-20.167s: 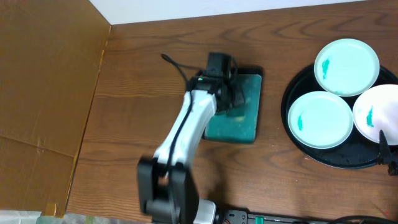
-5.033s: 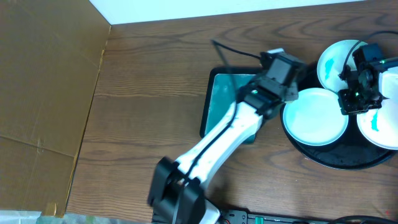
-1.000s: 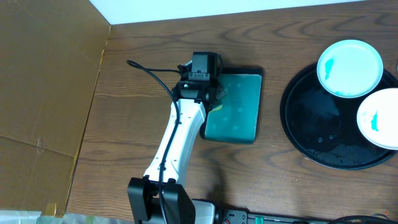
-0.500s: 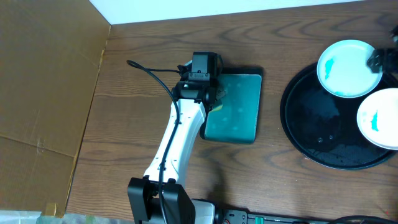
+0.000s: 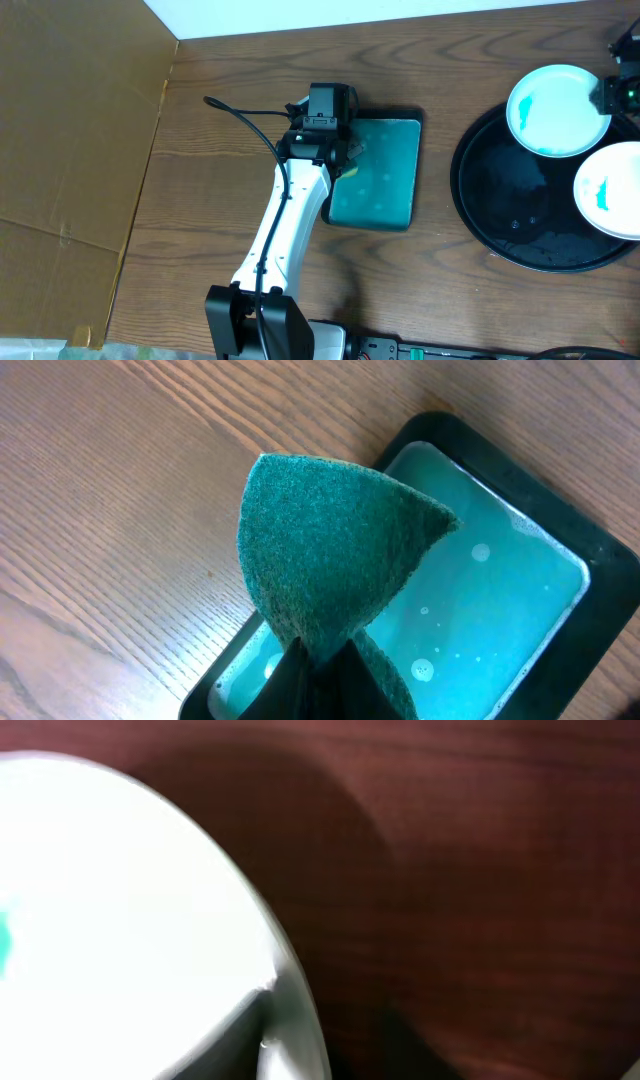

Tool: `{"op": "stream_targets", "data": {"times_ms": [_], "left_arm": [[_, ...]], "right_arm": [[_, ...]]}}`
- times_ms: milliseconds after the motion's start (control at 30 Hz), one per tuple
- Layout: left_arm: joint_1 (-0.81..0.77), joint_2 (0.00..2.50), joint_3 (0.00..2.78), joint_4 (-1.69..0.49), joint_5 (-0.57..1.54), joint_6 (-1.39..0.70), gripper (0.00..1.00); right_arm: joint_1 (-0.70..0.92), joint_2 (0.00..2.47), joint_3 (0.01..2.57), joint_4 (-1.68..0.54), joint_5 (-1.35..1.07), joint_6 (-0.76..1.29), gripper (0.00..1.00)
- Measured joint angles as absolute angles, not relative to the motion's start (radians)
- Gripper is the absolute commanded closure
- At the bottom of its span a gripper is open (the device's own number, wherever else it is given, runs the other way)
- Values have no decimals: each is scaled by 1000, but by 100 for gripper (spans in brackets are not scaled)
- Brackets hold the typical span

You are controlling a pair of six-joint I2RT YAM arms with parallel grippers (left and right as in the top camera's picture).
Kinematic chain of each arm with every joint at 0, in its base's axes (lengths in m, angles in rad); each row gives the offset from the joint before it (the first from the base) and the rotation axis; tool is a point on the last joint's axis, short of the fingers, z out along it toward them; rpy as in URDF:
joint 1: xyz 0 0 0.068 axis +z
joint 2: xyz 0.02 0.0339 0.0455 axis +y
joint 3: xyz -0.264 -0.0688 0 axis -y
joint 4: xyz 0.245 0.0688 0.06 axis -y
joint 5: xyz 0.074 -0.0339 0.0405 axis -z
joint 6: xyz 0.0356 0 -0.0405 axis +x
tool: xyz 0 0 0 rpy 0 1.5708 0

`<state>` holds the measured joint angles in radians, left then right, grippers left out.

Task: Clean dirty plates on tray and stack at the side
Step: 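Grip the rim of the next white plate with the right gripper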

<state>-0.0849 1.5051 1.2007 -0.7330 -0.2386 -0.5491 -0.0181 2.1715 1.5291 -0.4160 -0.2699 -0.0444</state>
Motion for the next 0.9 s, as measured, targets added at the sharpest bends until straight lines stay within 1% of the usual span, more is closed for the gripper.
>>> {"op": "stream_targets", "data": {"times_ms": [300,467,567,733,900], "left_arm": [[-85,1505,1201,-733,-239,-549,93],[-85,1505,1201,-733,-238,-549,93],[-85,1505,1201,-726,-223,-549,93],[-85,1505,1201,-682,-128,-541,93],[-88,1505,1201,-630,26,-541,93]], "right_arm": [[-18,2164,1539,-421,-255,-39,99],[-9,2141,1539,-513,-294,-41,99],[17,2120,1539,-592,-358,-46,99],[68,2103,1539,-710,-427,-66,99],[103,2103,1538,-803,-425,-99,99]]}}
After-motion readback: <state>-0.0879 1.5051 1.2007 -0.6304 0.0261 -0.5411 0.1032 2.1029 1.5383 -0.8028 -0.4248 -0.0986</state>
